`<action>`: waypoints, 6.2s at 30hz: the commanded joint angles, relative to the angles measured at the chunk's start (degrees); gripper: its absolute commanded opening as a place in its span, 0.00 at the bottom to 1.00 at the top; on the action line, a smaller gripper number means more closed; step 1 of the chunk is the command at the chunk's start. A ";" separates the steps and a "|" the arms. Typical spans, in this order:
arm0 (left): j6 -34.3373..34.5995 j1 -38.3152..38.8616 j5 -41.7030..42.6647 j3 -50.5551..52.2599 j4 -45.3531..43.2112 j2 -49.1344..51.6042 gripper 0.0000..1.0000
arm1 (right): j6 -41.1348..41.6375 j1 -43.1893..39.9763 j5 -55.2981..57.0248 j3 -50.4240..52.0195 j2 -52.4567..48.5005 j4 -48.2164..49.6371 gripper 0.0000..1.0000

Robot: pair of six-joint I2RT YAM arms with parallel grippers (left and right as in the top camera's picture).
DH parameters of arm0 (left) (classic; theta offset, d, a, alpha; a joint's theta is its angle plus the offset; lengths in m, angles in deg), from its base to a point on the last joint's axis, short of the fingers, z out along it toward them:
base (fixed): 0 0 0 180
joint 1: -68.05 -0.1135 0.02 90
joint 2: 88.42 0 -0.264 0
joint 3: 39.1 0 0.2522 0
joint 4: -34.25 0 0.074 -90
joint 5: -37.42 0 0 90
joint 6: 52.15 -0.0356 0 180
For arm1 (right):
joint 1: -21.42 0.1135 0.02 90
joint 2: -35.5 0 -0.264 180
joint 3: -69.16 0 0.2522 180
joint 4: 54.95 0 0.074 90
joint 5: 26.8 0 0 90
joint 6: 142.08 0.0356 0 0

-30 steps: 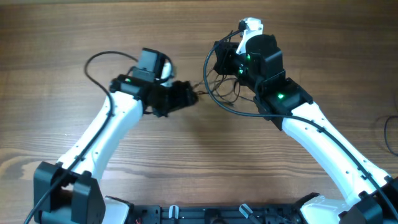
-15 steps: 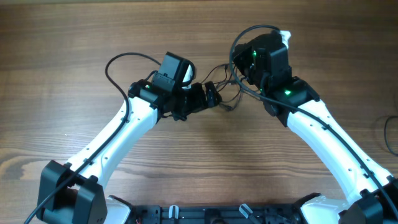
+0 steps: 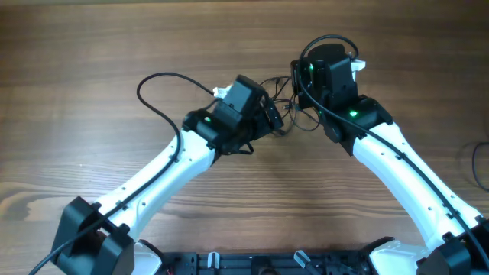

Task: Untangle cables

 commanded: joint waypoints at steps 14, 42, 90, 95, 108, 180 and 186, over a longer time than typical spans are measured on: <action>9.09 -2.49 -15.50 -0.37 -2.36 11.91 0.04 | -30.93 -6.80 3.28 -0.09 3.69 -2.12 0.05; -0.37 -29.42 -10.25 -0.35 16.31 3.52 0.04 | -77.55 -34.23 -33.42 -0.04 10.45 -11.61 0.05; -0.39 -37.53 -17.55 -0.35 17.33 3.52 0.11 | -94.90 19.30 -18.34 8.44 -16.63 -23.30 0.87; -0.39 -37.53 -17.53 -0.35 17.33 3.52 0.12 | -90.71 24.04 -11.93 8.44 -18.60 -22.03 0.89; -0.39 -37.53 -17.53 -0.35 18.91 3.52 0.16 | -78.40 24.22 -3.30 6.78 -24.28 -21.46 0.04; -0.11 -37.48 -6.14 -0.35 17.29 3.52 0.19 | -121.26 -43.04 -12.11 -22.77 -48.26 19.93 1.00; -0.13 -37.48 -6.12 -0.35 17.33 3.52 0.19 | -132.61 -43.32 -8.81 -22.77 -52.65 20.24 1.00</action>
